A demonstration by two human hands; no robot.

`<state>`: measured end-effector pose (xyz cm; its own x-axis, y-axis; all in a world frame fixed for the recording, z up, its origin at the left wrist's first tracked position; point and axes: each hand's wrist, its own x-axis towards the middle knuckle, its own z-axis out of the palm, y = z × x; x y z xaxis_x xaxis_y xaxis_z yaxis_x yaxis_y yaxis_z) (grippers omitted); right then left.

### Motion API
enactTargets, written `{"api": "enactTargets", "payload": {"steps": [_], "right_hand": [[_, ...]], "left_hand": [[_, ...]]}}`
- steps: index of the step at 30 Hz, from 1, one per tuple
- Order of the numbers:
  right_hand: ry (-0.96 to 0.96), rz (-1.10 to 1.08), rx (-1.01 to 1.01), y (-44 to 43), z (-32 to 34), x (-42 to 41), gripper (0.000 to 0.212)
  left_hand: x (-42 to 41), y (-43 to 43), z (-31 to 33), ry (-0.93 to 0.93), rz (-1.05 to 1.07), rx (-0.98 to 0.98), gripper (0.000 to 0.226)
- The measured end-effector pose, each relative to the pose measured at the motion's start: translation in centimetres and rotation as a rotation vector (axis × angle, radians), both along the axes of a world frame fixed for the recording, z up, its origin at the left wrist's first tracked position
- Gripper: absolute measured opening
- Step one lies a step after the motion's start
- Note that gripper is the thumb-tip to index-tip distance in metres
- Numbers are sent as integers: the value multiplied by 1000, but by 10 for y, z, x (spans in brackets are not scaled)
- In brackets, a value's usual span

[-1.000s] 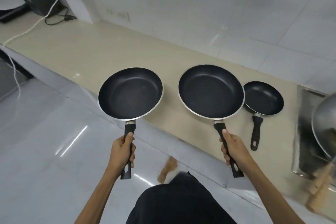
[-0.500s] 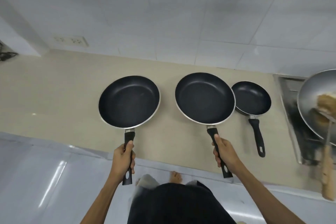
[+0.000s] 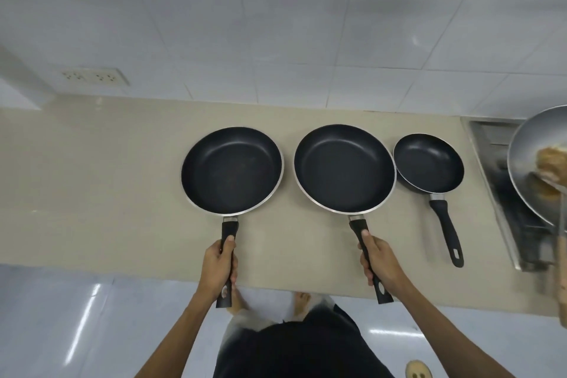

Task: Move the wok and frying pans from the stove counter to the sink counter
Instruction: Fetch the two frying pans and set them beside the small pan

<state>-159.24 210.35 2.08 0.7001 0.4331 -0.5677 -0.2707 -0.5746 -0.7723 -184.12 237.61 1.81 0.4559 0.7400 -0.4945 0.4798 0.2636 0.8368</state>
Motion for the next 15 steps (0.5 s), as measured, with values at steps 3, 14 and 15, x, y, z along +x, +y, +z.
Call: {"api": "enactTargets", "payload": {"steps": [3, 14, 15], "right_hand": [[-8, -4, 0, 6, -1, 2, 54], [-24, 4, -44, 19, -12, 15, 56], [-25, 5, -44, 20, -12, 16, 56]], "left_hand": [[2, 4, 0, 4, -22, 2, 47], [26, 19, 1, 38, -69, 15, 42], [27, 20, 2, 39, -77, 20, 42]]}}
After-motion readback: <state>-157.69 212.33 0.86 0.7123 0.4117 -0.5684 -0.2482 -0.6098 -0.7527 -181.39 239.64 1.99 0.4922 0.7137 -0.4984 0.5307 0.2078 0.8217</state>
